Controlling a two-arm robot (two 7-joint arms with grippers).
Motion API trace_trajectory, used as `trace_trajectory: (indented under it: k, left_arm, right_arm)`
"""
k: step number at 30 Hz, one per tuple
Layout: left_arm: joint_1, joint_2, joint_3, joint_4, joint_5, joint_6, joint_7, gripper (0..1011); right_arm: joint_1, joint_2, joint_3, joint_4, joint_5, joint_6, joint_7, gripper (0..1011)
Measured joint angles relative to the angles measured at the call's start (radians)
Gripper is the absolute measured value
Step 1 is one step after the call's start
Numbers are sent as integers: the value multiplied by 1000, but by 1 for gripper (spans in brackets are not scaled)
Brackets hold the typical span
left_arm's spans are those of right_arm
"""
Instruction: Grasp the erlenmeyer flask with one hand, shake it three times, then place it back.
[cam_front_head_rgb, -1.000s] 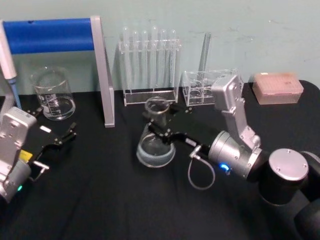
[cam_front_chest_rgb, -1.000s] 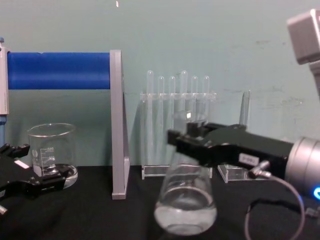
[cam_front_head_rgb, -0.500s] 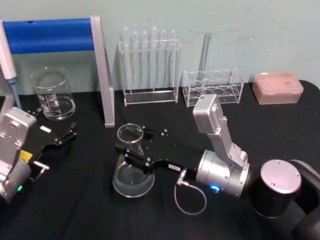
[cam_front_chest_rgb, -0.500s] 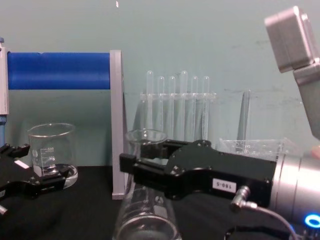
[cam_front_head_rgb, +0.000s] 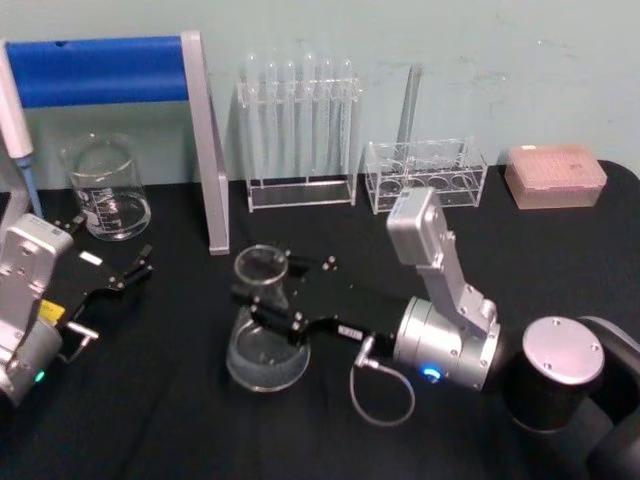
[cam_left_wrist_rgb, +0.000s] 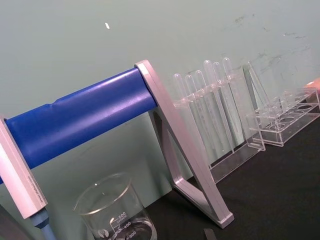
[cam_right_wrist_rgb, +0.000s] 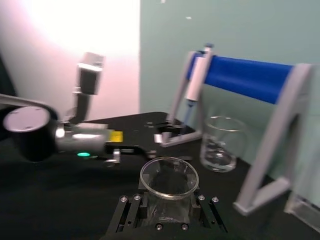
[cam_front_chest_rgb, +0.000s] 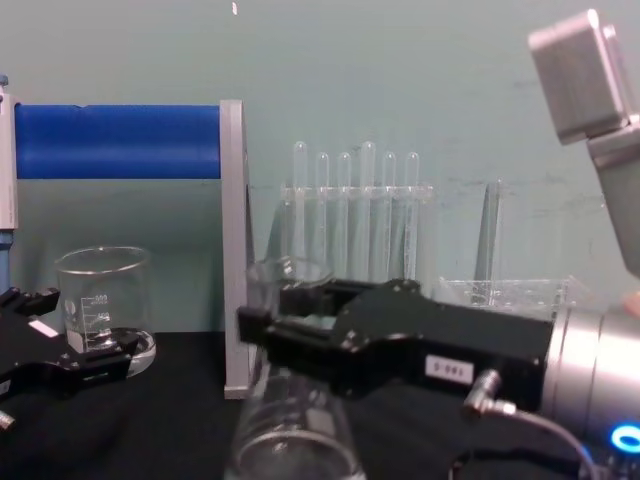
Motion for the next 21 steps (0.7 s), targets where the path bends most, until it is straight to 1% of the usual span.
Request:
trace_trajectory:
  k: [2, 3, 7, 8, 9, 12, 15, 16, 21]
  left_arm:
    - [0, 0, 0, 0, 0, 0, 0, 1001]
    - [0, 0, 0, 0, 0, 0, 0, 1001]
    - [0, 0, 0, 0, 0, 0, 0, 1001]
    - [0, 0, 0, 0, 0, 0, 0, 1001]
    - [0, 0, 0, 0, 0, 0, 0, 1001]
    - [0, 0, 0, 0, 0, 0, 0, 1001]
    - [0, 0, 0, 0, 0, 0, 0, 1001]
    - [0, 0, 0, 0, 0, 0, 0, 1001]
    - [0, 0, 0, 0, 0, 0, 0, 1001]
  right_arm:
    - [7, -3, 13, 15, -2, -2, -23, 450]
    - [7, -3, 13, 15, -2, -2, -23, 450]
    - [21, -11, 47, 46, -7, -5, -69, 450]
    - [25, -14, 61, 59, -9, -7, -84, 450]
    - [25, -14, 61, 59, -9, -7, -84, 450]
    - [36, -20, 94, 85, -14, -10, -116, 450]
    - [41, -22, 113, 99, -18, -12, -134, 450]
    - [44, -24, 127, 109, -21, -13, -145, 450]
    - [53, -28, 170, 138, -35, -17, -179, 450]
